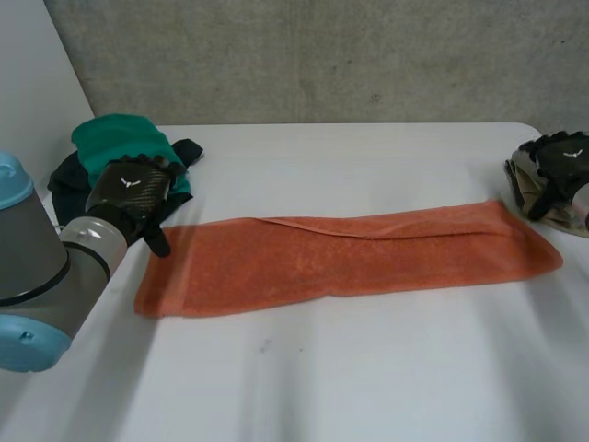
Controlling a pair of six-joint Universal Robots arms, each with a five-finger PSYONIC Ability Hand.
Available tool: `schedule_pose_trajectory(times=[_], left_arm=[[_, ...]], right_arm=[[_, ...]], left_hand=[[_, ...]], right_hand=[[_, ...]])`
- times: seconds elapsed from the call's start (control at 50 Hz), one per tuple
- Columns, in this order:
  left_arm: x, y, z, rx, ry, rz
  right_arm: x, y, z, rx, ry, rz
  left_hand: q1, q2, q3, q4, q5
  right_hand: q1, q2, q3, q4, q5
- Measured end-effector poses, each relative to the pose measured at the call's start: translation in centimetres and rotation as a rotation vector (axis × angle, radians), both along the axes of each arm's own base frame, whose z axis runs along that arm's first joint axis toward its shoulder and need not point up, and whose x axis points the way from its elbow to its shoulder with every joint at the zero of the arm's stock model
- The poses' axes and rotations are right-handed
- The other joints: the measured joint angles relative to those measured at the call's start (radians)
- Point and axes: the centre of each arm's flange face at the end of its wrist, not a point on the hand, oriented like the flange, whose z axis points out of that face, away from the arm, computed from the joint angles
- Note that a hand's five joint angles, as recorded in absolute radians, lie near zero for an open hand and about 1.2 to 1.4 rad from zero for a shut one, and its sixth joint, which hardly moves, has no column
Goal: Fold the laundry.
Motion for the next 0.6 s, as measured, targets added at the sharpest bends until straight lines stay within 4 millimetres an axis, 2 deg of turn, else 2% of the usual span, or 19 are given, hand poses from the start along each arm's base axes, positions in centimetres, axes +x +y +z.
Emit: schedule_pose_trajectory(times=[0.12,0.24,0.36,0.42,0.46,0.48,0.5,0.6], left_arm=[[0.0,0.8,0.3,0.003,0.013,-0.007],[0.0,1.8,0.6,0.009,0.033,-0.021],[-0.1,2.2,0.4,0.013,0.042,-0.039],[-0.3,2.4,0.3,0.016,0.042,-0.046],[-0.3,2.4,0.2,0.016,0.042,-0.046],[-0.4,2.5,0.2,0.017,0.042,-0.049],[-0.4,2.5,0.2,0.017,0.042,-0.051],[-0.5,2.6,0.4,0.010,0.043,-0.051]], right_arm=[[-0.4,3.0,-0.4,0.117,0.105,0.065],[-1.7,5.3,-2.3,0.215,0.202,0.091],[-2.4,5.4,-4.5,0.194,0.210,0.111],[-2.6,4.8,-5.8,0.155,0.200,0.113],[-2.6,4.7,-5.9,0.151,0.199,0.112],[-2.7,4.1,-6.5,0.123,0.187,0.099],[-2.8,3.8,-6.7,0.110,0.179,0.087],[-4.1,3.4,-6.1,0.088,0.160,0.006]], left_hand=[[0.000,0.000,0.000,0.000,0.000],[0.000,0.000,0.000,0.000,0.000],[0.000,0.000,0.000,0.000,0.000],[0.000,0.000,0.000,0.000,0.000],[0.000,0.000,0.000,0.000,0.000],[0.000,0.000,0.000,0.000,0.000],[0.000,0.000,0.000,0.000,0.000],[0.000,0.000,0.000,0.000,0.000]], right_hand=[[0.041,0.063,0.068,0.063,0.063],[0.112,0.118,0.133,0.127,0.136],[0.123,0.129,0.145,0.139,0.147],[0.240,0.245,0.251,0.249,0.250],[0.273,0.267,0.275,0.273,0.274],[0.714,0.725,0.719,0.715,0.688],[0.868,0.895,0.884,0.879,0.867],[0.892,0.968,0.979,0.984,0.934]])
